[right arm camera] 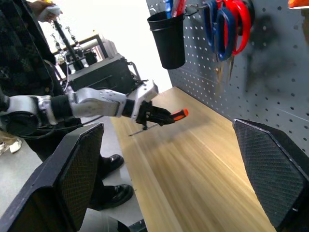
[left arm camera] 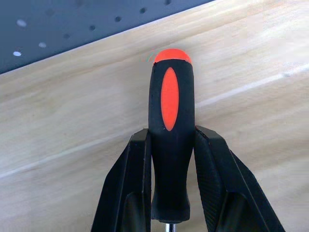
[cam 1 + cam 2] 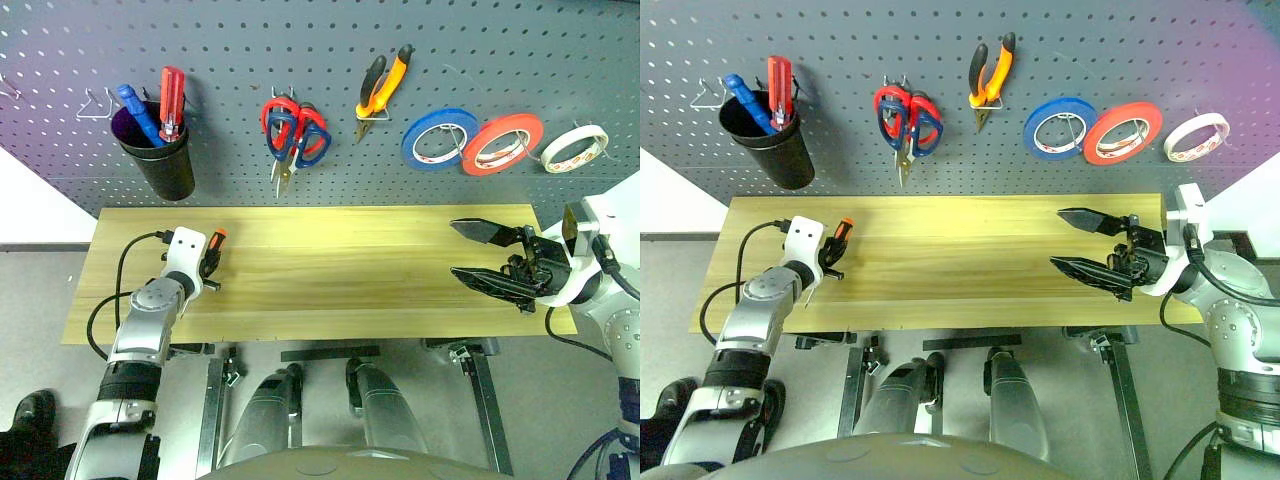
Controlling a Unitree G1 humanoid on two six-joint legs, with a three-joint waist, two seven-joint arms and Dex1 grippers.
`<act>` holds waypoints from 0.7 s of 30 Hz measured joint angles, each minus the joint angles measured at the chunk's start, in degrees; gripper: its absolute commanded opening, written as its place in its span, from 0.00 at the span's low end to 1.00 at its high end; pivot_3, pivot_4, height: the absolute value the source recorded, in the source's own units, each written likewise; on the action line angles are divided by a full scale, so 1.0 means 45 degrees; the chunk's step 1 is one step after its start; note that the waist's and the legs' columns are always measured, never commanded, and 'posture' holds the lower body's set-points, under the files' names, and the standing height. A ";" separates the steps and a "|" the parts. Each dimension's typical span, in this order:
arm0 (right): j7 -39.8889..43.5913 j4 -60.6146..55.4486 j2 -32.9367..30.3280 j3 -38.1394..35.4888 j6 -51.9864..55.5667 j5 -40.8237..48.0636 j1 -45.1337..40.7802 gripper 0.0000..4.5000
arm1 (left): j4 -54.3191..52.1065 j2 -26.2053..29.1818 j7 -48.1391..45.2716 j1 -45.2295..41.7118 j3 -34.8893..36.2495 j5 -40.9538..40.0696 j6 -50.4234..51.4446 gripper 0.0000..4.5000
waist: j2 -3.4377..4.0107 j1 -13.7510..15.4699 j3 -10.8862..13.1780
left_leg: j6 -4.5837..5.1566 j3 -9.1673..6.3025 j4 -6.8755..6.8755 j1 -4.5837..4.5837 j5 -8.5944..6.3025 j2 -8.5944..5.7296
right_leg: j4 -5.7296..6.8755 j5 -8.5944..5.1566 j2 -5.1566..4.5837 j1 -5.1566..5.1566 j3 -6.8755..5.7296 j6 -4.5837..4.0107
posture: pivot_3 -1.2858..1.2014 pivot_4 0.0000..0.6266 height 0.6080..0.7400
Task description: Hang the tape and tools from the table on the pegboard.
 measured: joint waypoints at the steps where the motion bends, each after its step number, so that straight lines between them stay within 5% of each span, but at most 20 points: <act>1: 0.0053 0.0090 0.0000 0.0008 -0.0057 -0.0030 -0.0062 1.00 | -0.0528 0.0001 -0.0054 0.0333 -0.0026 -0.0028 0.0169 0.20 | 0.0008 0.0000 -0.0006 | 0.0000 0.0001 0.0000 0.0002 0.0000 0.0000 | 0.0000 0.0000 0.0000 0.0001 0.0000 0.0000 | 0.49 0.42 1.00; 21: 0.0660 0.1633 0.0569 0.0499 -0.1169 -0.0943 -0.1027 1.00 | -0.5593 0.0743 -0.1660 0.2410 0.0101 -0.0769 -0.1732 0.20 | 0.0094 0.0371 -0.0668 | -0.0062 0.0009 0.0027 0.0019 0.0006 -0.0003 | 0.0011 0.0040 0.0007 0.0025 -0.0019 0.0003 | 0.50 0.23 1.00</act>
